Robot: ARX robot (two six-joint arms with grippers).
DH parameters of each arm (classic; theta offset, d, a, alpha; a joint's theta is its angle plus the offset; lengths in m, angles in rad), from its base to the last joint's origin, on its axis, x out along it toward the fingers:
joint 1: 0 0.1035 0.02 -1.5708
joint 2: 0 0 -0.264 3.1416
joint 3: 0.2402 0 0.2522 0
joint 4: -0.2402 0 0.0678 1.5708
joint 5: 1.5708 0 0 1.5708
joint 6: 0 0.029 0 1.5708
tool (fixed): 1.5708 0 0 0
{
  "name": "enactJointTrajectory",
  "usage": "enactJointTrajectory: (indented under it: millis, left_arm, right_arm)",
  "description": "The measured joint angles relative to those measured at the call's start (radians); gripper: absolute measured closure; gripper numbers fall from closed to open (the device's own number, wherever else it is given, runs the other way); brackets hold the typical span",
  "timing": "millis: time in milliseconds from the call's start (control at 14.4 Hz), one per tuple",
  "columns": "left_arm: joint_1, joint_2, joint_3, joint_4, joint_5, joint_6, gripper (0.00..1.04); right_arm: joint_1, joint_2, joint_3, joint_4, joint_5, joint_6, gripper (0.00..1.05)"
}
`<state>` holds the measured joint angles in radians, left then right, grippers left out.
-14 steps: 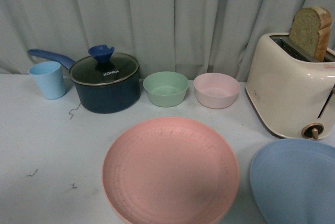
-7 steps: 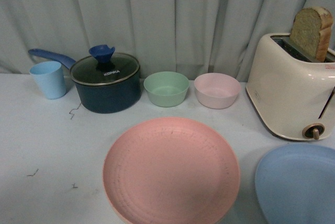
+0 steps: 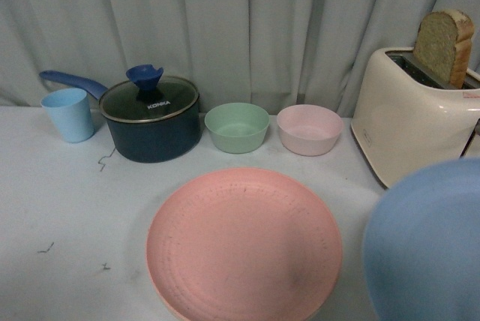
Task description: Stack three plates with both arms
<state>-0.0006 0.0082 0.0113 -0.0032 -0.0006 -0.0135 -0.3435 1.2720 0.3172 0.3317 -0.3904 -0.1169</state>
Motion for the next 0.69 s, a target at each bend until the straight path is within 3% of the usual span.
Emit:
enactJointTrajectory:
  millis: [416,693]
  left_arm:
    - [0.0,0.0,0.0,0.0,0.0,0.0,0.07]
    - [0.0,0.0,0.0,0.0,0.0,0.0,0.07]
  right_arm:
    - [0.412,0.28,0.299,0.051,0.139,0.307,1.02]
    - [0.584,0.533,0.479,-0.003,0.235,0.438,1.02]
